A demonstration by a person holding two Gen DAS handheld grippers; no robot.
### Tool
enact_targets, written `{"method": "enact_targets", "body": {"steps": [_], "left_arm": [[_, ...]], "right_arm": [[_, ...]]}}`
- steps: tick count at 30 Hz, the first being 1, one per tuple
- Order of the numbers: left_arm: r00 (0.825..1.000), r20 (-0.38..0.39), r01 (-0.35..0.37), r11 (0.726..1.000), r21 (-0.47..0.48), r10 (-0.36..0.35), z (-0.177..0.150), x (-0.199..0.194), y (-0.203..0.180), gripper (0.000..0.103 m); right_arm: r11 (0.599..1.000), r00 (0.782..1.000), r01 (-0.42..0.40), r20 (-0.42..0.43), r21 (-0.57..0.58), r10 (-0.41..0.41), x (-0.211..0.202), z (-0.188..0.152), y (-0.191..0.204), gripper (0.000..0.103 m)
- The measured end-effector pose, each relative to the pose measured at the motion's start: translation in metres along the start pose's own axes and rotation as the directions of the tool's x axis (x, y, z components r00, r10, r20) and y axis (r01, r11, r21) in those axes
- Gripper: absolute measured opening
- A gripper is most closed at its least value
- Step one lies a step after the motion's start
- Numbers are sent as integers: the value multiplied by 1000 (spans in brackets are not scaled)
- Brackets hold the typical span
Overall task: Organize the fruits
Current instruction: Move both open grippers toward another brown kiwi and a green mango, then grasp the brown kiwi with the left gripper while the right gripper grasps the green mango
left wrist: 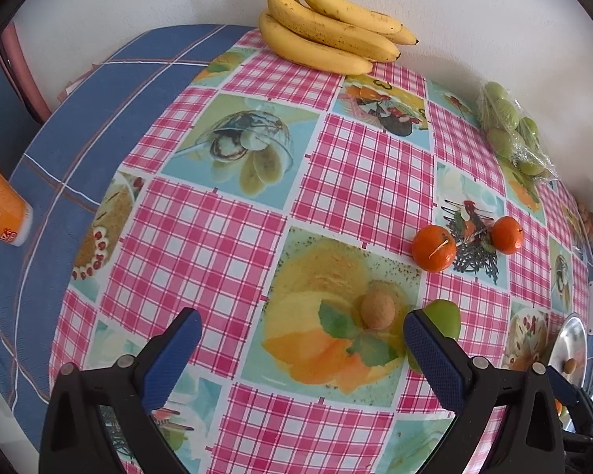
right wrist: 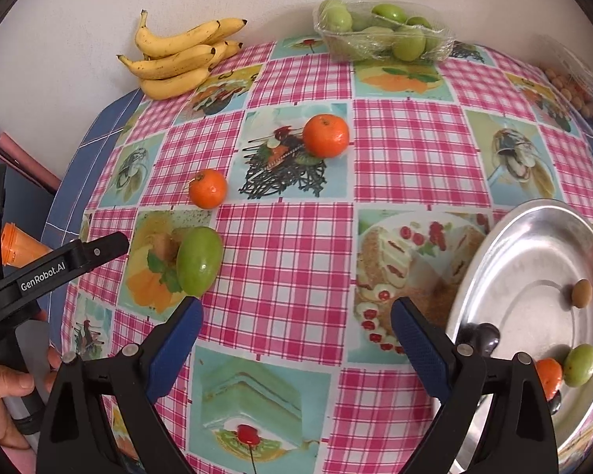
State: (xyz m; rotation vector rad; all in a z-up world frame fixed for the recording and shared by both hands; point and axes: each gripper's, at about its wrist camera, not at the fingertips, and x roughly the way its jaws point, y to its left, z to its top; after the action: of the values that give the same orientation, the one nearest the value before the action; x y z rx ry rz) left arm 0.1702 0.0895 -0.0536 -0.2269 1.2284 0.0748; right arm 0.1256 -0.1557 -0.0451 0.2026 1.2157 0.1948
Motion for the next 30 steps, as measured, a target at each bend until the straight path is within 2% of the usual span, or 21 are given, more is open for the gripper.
{"method": "enact_targets", "body": {"steps": [14,19,21,23,27,29,30], "left_arm": [[998,6,56,998,-38,-55,9,12,14,103],[999,19,41,999,-21,-41,10,13,14,102],[998,22,55,998,-27,-55,11,13,14,102],[998,24,60,998,-30,-60,11,13,13,102],[994,13,105,994,-39,-104,12,15,10,96],[991,8,134,989,-54,-134,12,16,9,96],[989,4,147,987,-59,-147,12,17,8,95]], "right_arm": [[998,999,-49,-4,-28,49,27,14,41,96],[997,999,-48,-14,-53,48,40,17,57,96],[997,999,-40,-15,-59,40,45,18,62,93],[997,999,-35,-15,-65,34,48,19,65,83],[997,999,-34,-14,-73,33,52,21,70,78],[997,999,-29,-16,-73,28,55,21,71,66],[997,999,-31,-19,-70,30,57,22,72,64]]}}
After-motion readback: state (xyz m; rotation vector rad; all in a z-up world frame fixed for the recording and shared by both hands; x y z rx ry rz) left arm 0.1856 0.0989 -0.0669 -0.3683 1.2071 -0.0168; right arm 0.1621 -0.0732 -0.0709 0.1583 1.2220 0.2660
